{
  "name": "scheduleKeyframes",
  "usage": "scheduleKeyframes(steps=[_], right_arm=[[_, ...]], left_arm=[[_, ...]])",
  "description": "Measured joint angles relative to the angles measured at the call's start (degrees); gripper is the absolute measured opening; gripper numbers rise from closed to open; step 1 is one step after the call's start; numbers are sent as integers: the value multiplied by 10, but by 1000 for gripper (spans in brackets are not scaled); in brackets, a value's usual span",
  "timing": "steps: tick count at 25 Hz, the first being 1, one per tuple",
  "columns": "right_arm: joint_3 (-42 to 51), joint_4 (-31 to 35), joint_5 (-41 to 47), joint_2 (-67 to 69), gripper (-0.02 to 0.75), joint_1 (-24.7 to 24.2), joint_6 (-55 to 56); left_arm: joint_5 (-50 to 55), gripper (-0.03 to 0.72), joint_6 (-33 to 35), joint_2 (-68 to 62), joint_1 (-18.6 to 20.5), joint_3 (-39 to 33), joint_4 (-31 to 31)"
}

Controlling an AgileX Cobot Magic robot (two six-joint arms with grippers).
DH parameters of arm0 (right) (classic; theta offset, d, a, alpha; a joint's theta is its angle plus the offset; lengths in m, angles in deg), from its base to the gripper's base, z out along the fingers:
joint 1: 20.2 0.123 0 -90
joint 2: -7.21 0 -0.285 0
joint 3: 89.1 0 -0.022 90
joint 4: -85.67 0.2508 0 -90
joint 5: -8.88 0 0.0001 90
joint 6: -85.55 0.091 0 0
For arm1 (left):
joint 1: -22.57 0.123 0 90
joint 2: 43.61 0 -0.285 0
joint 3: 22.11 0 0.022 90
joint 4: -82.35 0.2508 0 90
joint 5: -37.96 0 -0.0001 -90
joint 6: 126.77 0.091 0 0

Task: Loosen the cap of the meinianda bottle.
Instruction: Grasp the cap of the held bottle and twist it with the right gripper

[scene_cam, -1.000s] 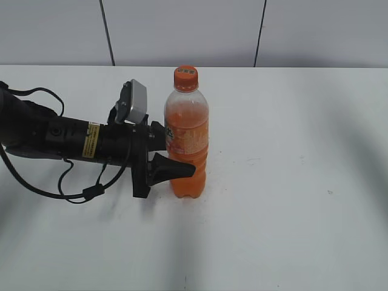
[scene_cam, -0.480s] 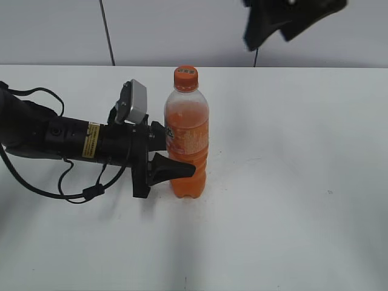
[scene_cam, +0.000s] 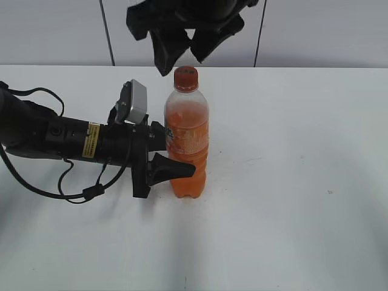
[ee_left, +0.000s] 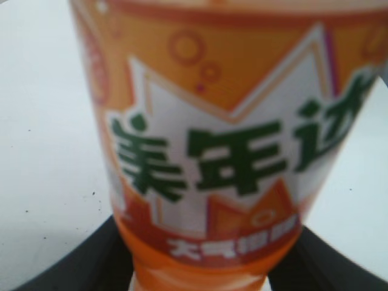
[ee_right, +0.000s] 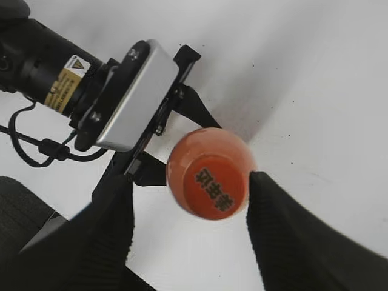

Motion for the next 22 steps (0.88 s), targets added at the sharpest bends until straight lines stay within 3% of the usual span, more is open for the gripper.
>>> scheduleKeyframes(steps=[8,22], right_arm=[[0,-43,2,12,445,0,9],[7,-23,2,18,417,-2,-8]], left_arm=[[0,384,0,0,0,0,0],[0,384,0,0,0,0,0]])
